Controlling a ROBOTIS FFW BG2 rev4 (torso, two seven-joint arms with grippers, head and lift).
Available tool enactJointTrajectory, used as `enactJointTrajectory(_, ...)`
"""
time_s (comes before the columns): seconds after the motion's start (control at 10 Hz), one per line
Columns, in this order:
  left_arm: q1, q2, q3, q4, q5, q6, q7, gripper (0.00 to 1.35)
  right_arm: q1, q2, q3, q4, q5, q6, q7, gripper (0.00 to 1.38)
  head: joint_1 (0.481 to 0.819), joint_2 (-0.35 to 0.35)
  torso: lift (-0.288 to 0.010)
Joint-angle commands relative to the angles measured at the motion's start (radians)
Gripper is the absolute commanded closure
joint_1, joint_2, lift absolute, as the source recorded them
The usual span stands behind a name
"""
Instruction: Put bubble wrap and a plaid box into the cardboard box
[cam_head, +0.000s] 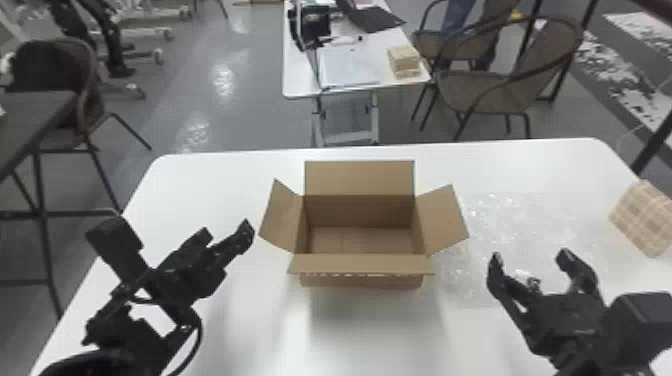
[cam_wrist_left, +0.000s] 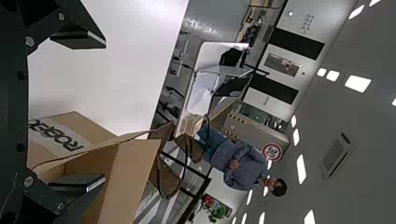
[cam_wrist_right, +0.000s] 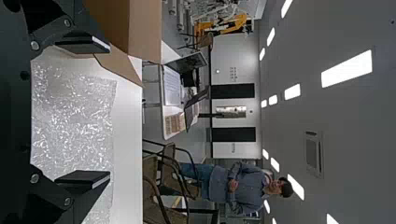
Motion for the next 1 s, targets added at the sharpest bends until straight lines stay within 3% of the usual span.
enactJointTrajectory(0.0, -0.032, -0.003, -0.01, 0.039, 0.039, 0.023, -0.014, 0.28, -0.006, -0.001, 0.003, 0.005, -0.001, 0.0, 0.003, 0.32, 0.695, 0.083, -0.104)
enactJointTrajectory(0.7, -0.103, 0.0, -0.09, 0.136, 0.101, 0.047, -0.061, 0.28, -0.017, -0.001, 0.004, 0.014, -0.008, 0.0, 0.017, 0.32, 0.695, 0.0, -0.104)
enactJointTrajectory(0.9, -0.107, 0.0, -0.094, 0.145, 0.099, 0.035, -0.061, 0.4, -0.018, -0.001, 0.004, 0.014, -0.01, 0.0, 0.019, 0.32, 0.695, -0.004, -0.104)
